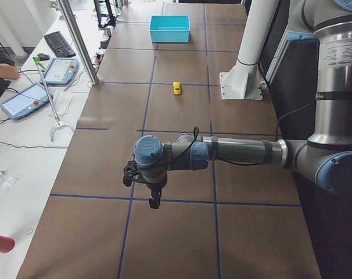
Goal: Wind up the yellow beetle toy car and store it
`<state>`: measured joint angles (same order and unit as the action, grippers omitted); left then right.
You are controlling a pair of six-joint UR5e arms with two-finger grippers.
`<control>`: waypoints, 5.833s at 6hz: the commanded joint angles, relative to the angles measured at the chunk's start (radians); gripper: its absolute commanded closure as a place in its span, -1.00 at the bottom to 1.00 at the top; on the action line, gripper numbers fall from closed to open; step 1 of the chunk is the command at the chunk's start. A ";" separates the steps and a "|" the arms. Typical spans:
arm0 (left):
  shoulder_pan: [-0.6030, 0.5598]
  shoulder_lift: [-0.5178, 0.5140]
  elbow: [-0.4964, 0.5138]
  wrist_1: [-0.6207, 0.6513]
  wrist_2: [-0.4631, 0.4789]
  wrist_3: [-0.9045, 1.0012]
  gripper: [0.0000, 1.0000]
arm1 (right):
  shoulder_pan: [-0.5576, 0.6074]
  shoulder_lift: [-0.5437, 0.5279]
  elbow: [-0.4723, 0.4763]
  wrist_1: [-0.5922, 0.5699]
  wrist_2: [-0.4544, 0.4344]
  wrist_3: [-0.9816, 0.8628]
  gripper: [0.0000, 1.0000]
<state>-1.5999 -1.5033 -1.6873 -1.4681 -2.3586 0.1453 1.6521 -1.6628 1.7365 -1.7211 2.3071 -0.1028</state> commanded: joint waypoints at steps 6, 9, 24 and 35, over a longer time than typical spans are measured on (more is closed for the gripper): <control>0.014 -0.014 -0.008 -0.050 -0.001 0.005 -1.00 | 0.000 -0.005 0.002 0.000 0.000 0.002 -1.00; 0.192 -0.075 -0.096 -0.238 -0.007 -0.003 -1.00 | 0.000 -0.009 0.006 0.000 -0.002 0.002 -1.00; 1.018 -0.900 0.207 -0.196 0.281 0.152 -1.00 | 0.005 -0.006 -0.002 0.000 -0.005 0.003 -1.00; 1.167 -1.026 0.350 -0.006 0.556 0.151 -1.00 | 0.006 -0.005 -0.002 0.000 -0.006 0.003 -1.00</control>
<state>-0.4333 -2.5288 -1.3416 -1.4756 -1.8188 0.2965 1.6582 -1.6676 1.7349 -1.7211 2.3010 -0.0997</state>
